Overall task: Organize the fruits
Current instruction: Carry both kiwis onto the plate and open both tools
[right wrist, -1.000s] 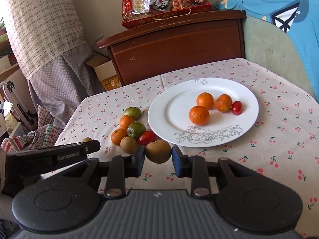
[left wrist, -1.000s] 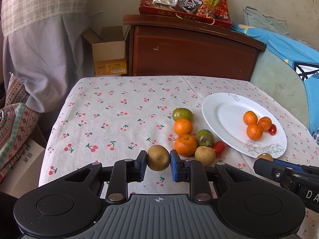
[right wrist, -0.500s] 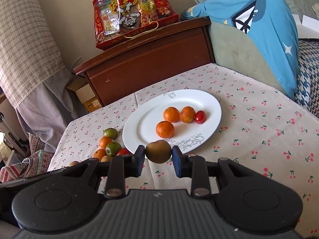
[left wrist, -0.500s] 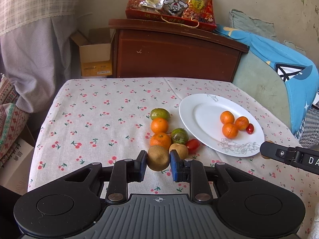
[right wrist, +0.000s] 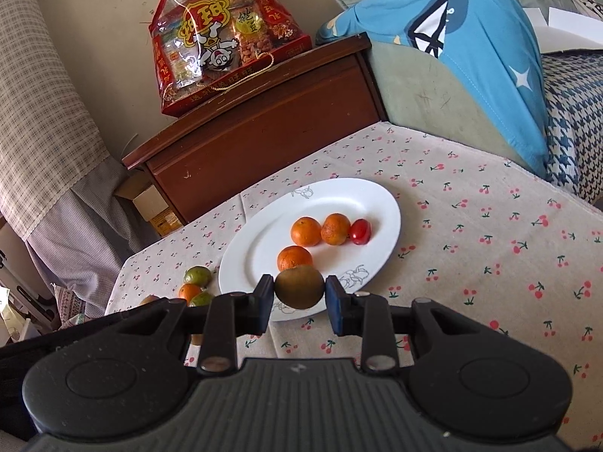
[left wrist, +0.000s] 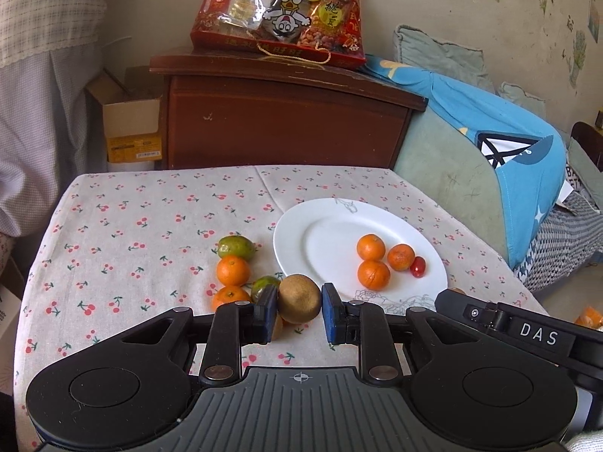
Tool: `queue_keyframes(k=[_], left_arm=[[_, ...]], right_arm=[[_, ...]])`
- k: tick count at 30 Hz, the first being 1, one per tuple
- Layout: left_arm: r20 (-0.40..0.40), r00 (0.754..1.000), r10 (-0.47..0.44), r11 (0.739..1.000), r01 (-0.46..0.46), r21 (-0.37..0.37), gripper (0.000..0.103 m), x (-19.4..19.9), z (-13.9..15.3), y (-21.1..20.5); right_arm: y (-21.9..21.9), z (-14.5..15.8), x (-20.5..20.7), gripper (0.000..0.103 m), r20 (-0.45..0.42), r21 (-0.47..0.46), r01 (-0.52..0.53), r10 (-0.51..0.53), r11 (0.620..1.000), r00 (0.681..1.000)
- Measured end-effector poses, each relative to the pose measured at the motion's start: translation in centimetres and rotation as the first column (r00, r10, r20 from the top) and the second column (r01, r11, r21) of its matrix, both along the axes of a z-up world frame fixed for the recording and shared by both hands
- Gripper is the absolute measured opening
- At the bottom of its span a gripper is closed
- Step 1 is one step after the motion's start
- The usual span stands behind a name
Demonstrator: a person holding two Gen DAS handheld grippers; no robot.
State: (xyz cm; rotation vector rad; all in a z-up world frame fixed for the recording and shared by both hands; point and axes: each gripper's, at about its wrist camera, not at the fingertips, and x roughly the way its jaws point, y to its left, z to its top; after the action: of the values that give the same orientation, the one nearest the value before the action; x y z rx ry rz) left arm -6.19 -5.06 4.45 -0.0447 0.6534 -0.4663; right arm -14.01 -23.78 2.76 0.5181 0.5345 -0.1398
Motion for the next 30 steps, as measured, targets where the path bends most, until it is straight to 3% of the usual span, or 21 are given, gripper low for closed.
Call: queue_keyframes(k=[10,21,24,26,30], left_arm=[[-0.039,0.999,-0.018,1.000,0.018,-0.016,0.022,3.2,-0.4,-2.4],[-0.056,0.997,-0.047,0.997,0.050,0.051,0.023,5.3,-1.1,-5.8],[-0.050,0.998,-0.042,0.998,0.044,0.040,0.025,5.7,-0.4,-5.9],[-0.050,0.998,-0.023,0.999,0.026,0.046,0.042,5.9,0.0,-5.9],[-0.042,0.999,-0.002,0.999,0.004,0.042,0.046,6.1,0.6,-5.0]], right_arm=[[-1.2,-1.0,1.8,0.030,-0.008,0.035,0.036,-0.035,0.999,0.999],[-2.5,-2.4,3.3,0.033,-0.035,0.070,0.081,-0.079,0.994,0.996],[-2.8,-2.3,3.2,0.033,-0.019,0.096,0.100,-0.099,0.990,0.995],[-3.0,-2.2,3.0,0.034,-0.010,0.113,0.103,-0.102,0.988,0.995],[-3.0,-2.0,2.9,0.039,-0.003,0.118,0.108,-0.109,0.987,0.994]])
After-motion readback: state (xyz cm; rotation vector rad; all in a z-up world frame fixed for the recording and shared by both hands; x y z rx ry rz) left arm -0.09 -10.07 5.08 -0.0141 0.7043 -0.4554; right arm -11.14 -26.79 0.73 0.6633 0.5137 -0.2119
